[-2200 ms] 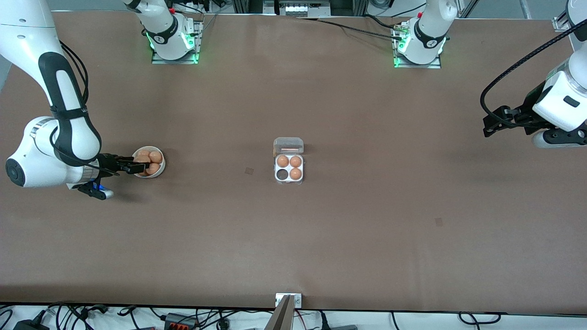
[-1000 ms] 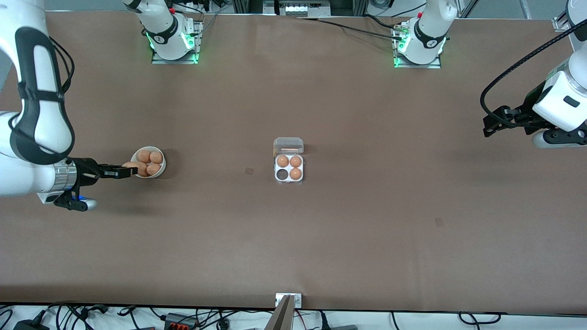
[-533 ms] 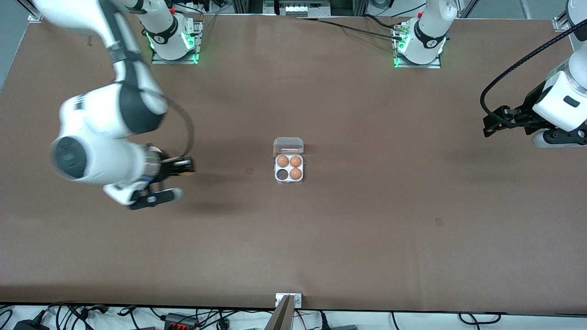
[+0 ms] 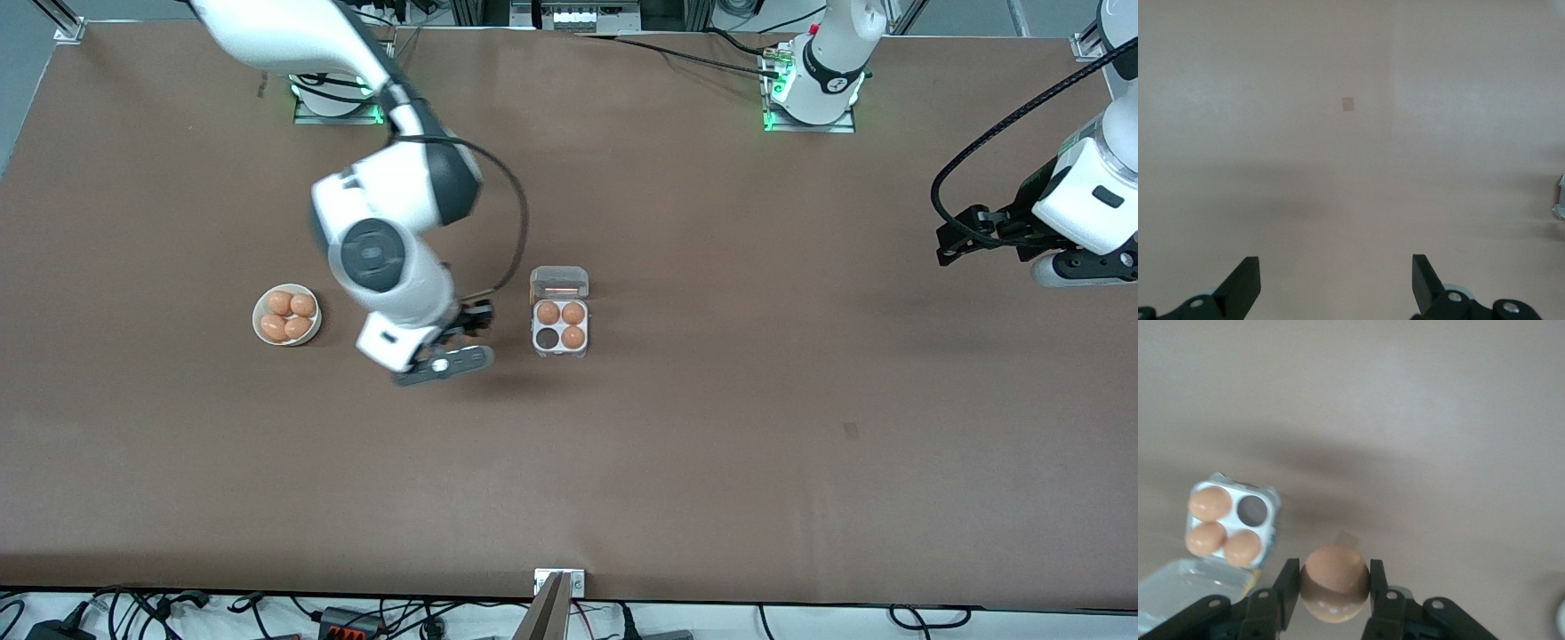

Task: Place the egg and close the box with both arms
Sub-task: 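Carry the egg with the right gripper to the carton's empty slot, then lower the egg into the empty slot and open the right gripper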

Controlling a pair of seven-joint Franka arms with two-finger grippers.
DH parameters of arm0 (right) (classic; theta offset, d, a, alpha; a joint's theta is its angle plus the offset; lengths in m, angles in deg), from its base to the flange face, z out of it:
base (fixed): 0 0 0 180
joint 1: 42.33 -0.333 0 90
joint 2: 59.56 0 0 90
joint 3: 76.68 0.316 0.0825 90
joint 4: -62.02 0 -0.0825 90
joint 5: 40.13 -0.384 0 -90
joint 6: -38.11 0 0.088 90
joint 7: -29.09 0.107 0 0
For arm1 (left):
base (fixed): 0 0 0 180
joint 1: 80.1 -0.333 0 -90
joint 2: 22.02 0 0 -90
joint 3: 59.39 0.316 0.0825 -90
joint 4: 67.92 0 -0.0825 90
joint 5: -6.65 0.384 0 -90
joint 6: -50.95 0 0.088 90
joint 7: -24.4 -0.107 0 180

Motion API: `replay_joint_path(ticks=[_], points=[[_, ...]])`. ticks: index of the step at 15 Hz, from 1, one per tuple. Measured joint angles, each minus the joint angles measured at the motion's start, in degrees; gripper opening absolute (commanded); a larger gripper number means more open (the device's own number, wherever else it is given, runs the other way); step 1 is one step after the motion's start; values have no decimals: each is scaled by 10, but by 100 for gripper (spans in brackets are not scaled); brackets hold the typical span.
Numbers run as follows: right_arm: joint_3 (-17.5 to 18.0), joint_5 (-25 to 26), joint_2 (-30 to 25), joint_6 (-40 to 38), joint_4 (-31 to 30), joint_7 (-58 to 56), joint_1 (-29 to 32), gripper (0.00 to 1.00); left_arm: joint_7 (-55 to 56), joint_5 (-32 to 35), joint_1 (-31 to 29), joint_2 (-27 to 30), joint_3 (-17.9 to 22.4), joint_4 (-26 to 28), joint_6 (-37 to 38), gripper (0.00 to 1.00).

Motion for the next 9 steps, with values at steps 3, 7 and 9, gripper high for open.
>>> replay_joint_path(ticks=[3,7,9], points=[[0,2,20,40,0,65,-30,13,0,0,0,0,0,0,0,100],[0,2,50,92,0,125,-55,14,0,0,0,0,0,0,0,100],[0,2,65,106,0,130,-63,14,0,0,0,0,0,0,0,100]])
